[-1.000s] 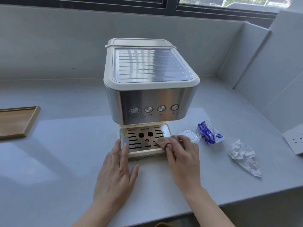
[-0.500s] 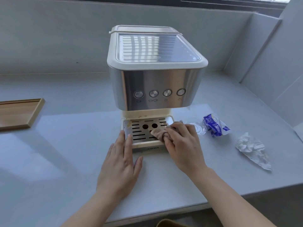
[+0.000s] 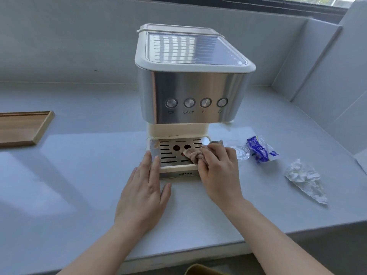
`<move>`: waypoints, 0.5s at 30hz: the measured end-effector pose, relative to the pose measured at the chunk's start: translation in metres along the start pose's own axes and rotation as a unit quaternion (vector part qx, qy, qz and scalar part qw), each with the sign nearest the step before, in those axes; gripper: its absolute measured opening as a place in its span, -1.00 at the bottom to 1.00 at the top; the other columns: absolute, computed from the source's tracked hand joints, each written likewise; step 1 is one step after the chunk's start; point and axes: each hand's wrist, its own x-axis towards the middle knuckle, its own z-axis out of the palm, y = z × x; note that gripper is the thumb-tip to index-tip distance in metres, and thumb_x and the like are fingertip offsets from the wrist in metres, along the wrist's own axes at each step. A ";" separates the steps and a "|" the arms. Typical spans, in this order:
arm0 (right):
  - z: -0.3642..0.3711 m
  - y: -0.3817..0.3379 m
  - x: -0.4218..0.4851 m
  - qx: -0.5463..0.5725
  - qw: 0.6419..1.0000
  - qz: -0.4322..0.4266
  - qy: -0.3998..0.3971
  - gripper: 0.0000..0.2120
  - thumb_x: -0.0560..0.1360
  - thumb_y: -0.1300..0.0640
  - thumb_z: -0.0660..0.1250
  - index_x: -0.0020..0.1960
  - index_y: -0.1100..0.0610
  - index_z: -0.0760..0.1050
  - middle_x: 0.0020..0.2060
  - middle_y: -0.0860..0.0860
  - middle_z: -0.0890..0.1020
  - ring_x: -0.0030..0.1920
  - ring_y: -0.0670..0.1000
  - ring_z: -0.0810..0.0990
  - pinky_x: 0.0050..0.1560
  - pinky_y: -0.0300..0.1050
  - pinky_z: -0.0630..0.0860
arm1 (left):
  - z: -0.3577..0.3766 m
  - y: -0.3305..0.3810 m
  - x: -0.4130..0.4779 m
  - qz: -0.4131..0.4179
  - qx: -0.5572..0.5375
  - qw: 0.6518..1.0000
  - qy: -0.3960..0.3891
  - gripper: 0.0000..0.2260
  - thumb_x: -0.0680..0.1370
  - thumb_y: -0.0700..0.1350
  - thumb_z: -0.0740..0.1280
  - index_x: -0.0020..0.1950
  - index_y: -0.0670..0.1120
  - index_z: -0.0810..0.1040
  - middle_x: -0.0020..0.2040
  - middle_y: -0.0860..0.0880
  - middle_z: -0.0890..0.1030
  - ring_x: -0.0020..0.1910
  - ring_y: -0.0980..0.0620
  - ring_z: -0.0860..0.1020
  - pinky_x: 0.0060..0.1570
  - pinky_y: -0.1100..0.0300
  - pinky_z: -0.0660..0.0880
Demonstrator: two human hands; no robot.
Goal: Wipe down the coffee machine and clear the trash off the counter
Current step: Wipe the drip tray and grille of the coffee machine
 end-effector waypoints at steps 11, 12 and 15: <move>0.011 0.004 0.035 -0.061 0.992 -0.040 -0.100 -0.78 0.57 0.10 0.21 0.04 0.10 0.62 0.07 0.06 0.57 0.03 0.21 0.42 0.03 0.09 0.43 | -0.001 0.002 -0.001 -0.014 -0.017 1.000 -0.001 -0.38 0.56 0.20 0.01 0.57 0.05 -0.09 0.60 0.11 -0.16 0.53 0.03 0.15 0.44 0.08 0.26; 0.008 0.007 0.027 -0.044 0.993 -0.066 -0.091 -0.79 0.56 0.10 0.24 0.05 0.08 0.63 0.07 0.04 0.58 0.01 0.21 0.44 0.00 0.10 0.45 | -0.002 0.002 -0.001 -0.015 -0.020 1.000 0.001 -0.38 0.56 0.20 0.02 0.57 0.05 -0.07 0.60 0.11 -0.15 0.52 0.03 0.18 0.42 0.08 0.29; 0.002 0.026 0.033 -0.036 0.992 -0.086 -0.085 -0.80 0.55 0.08 0.28 0.09 0.04 0.64 0.09 -0.01 0.61 0.01 0.20 0.48 0.00 0.09 0.46 | -0.003 0.004 -0.001 -0.013 -0.021 1.000 0.009 -0.39 0.57 0.17 0.06 0.57 0.05 -0.03 0.61 0.10 -0.11 0.49 0.02 0.24 0.38 0.09 0.33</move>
